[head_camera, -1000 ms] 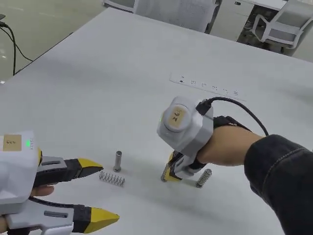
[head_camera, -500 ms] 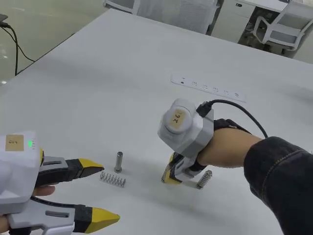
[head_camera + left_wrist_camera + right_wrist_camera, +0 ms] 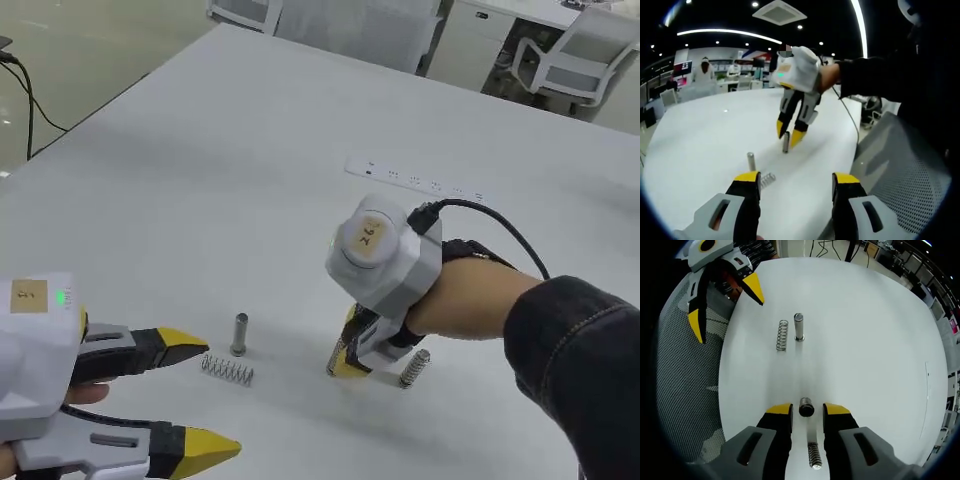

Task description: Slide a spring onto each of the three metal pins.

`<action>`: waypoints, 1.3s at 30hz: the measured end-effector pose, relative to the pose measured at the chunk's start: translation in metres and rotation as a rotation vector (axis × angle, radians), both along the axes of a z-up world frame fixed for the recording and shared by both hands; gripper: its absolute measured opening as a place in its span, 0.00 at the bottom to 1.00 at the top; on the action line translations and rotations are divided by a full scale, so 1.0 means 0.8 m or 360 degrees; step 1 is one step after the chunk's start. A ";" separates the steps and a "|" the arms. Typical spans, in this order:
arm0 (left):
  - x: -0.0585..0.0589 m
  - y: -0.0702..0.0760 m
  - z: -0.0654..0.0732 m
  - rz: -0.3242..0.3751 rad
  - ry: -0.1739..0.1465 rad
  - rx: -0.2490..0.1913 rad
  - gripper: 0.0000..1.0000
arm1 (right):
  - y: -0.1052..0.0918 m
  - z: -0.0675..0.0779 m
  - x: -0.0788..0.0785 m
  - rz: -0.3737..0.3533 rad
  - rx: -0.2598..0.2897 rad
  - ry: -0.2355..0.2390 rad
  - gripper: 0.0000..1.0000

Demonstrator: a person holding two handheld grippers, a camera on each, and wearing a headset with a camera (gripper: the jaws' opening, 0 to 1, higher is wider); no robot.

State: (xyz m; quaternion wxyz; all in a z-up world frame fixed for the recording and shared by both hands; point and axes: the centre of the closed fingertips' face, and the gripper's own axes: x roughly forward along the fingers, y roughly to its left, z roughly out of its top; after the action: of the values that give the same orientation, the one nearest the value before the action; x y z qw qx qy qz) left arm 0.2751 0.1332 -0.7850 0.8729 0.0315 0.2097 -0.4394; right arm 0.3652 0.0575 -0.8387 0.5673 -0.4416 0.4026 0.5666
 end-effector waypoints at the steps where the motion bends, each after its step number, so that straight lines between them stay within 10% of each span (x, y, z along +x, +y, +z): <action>1: 0.000 0.000 0.000 0.0000 0.0001 0.0002 0.52 | 0.002 0.003 0.000 0.0005 0.0008 -0.0007 0.22; 16: -0.001 0.001 -0.003 0.0005 0.0012 0.0017 0.52 | 0.029 0.034 -0.018 0.0054 0.0103 -0.0049 0.23; 39: 0.000 0.005 -0.007 0.0005 0.0009 0.0061 0.51 | 0.073 0.017 -0.047 0.0134 0.0134 -0.0005 0.21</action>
State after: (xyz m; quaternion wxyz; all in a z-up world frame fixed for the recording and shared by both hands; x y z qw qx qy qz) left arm 0.2749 0.1370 -0.7909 0.8722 0.0467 0.2205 -0.4340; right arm 0.3278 0.1161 -0.8253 0.5616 -0.4348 0.3587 0.6057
